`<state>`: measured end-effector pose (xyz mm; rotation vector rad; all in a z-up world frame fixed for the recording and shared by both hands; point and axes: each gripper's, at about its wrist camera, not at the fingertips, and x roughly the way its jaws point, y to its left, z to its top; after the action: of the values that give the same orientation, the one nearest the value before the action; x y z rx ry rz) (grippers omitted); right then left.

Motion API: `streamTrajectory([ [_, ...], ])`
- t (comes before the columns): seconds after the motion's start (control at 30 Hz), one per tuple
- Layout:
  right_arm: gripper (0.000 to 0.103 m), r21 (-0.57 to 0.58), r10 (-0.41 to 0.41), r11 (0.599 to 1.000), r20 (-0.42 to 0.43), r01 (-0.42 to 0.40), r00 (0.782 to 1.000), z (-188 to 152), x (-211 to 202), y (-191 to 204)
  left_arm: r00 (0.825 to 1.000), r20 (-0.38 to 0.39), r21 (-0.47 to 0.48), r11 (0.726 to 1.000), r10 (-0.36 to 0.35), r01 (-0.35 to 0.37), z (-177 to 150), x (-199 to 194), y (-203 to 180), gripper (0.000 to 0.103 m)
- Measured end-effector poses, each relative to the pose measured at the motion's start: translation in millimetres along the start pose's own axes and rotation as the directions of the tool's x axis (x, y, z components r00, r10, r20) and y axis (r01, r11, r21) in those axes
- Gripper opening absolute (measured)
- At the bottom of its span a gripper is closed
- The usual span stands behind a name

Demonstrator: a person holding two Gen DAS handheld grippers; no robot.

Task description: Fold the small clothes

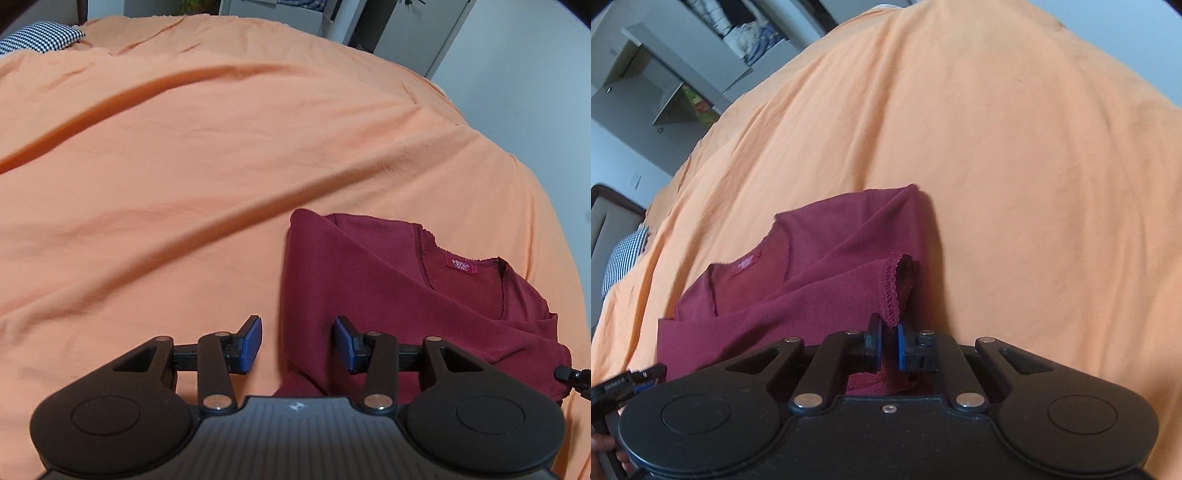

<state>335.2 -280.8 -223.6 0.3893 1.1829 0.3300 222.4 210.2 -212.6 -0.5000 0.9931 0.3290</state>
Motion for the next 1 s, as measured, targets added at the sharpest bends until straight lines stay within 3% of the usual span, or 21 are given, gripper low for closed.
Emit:
streamTrajectory([
  [0.27,0.012,-0.067,-0.047,0.997,-0.039,0.044,0.998,4,22,4,0.996,-0.090,0.016,1.000,0.011,-0.010,-8,19,3,0.049],
  [0.53,0.042,-0.017,0.036,0.999,0.042,-0.035,0.998,19,-6,-1,0.998,-0.051,-0.030,0.999,-0.025,0.024,1,9,11,0.047],
  [0.63,0.042,-0.030,0.027,0.999,-0.004,-0.027,1.000,21,3,-3,0.996,-0.089,-0.037,0.999,-0.018,0.014,0,18,15,0.051],
  [0.7,0.042,-0.075,-0.017,0.997,-0.051,0.013,0.999,15,14,-2,0.995,-0.098,0.003,1.000,0.025,-0.025,-3,23,9,0.056],
  [0.77,0.042,-0.083,-0.039,0.996,-0.077,0.033,0.996,9,20,-4,0.996,-0.084,0.020,0.999,0.040,-0.039,-4,19,5,0.057],
  [0.83,0.043,-0.046,-0.017,0.999,-0.049,0.015,0.999,5,12,-6,0.997,-0.068,0.020,0.999,0.034,-0.033,-5,8,4,0.054],
  [1.0,0.055,0.023,0.033,0.999,0.006,-0.034,0.999,-18,-25,-12,0.998,-0.063,0.003,1.000,-0.005,0.005,-32,-28,19,0.054],
])
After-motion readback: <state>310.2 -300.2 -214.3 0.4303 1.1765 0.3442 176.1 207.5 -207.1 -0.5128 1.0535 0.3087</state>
